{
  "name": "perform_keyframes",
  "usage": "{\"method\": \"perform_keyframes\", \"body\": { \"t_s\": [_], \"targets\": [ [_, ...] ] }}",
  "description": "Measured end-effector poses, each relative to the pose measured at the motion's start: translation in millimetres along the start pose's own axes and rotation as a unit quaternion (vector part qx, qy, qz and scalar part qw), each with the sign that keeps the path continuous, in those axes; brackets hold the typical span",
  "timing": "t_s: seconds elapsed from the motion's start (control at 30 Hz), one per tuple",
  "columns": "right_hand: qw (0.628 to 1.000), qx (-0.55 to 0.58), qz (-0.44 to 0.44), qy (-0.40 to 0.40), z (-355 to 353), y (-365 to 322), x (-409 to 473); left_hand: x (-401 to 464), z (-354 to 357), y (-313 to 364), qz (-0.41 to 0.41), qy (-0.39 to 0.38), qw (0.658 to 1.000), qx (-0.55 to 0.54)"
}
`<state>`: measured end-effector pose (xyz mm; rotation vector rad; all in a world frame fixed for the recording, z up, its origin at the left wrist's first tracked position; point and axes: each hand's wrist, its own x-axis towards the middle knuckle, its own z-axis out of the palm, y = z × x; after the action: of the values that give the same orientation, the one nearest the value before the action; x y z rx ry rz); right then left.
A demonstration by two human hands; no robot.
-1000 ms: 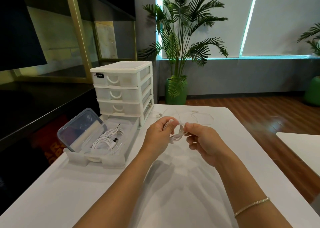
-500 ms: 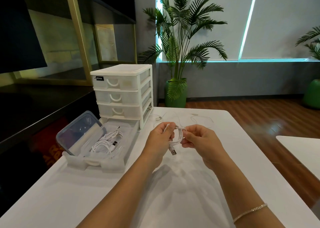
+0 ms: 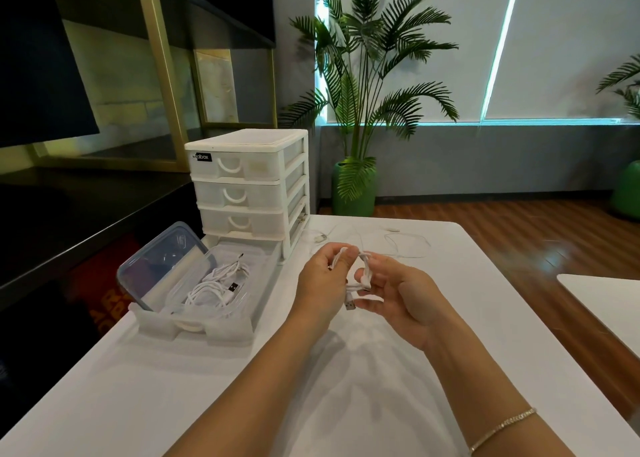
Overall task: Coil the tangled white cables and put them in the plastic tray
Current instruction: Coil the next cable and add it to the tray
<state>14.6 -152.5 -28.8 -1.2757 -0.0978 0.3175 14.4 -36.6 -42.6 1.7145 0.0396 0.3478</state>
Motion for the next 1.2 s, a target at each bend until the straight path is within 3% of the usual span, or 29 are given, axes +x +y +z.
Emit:
{"method": "perform_keyframes", "body": {
  "t_s": [0.1, 0.2, 0.53, 0.67, 0.83, 1.0, 1.2],
  "targets": [
    [0.996, -0.090, -0.026, -0.010, 6, 1, -2, 1, -1, -1, 0.012, 0.029, 0.999, 0.016],
    [0.995, -0.096, -0.033, -0.016, 5, 1, -3, 2, -1, 0, 0.020, 0.048, 0.999, 0.013],
    [0.986, -0.161, 0.028, -0.018, -6, -7, -3, 2, -1, 0, -0.022, 0.043, 0.999, -0.018],
    [0.978, -0.207, 0.019, -0.025, -10, -5, -5, 2, 2, 1, -0.077, 0.018, 0.995, -0.056],
    [0.990, -0.129, 0.040, -0.036, -11, -2, -3, 1, -3, 7, -0.179, -0.065, 0.965, -0.180],
    [0.999, -0.035, 0.032, 0.009, -10, -5, -1, -1, -10, 10, -0.182, -0.151, 0.916, -0.324],
    [0.998, -0.034, 0.034, 0.030, -15, -6, 0, -2, -8, 9, -0.146, -0.158, 0.943, -0.255]
  ]
}}
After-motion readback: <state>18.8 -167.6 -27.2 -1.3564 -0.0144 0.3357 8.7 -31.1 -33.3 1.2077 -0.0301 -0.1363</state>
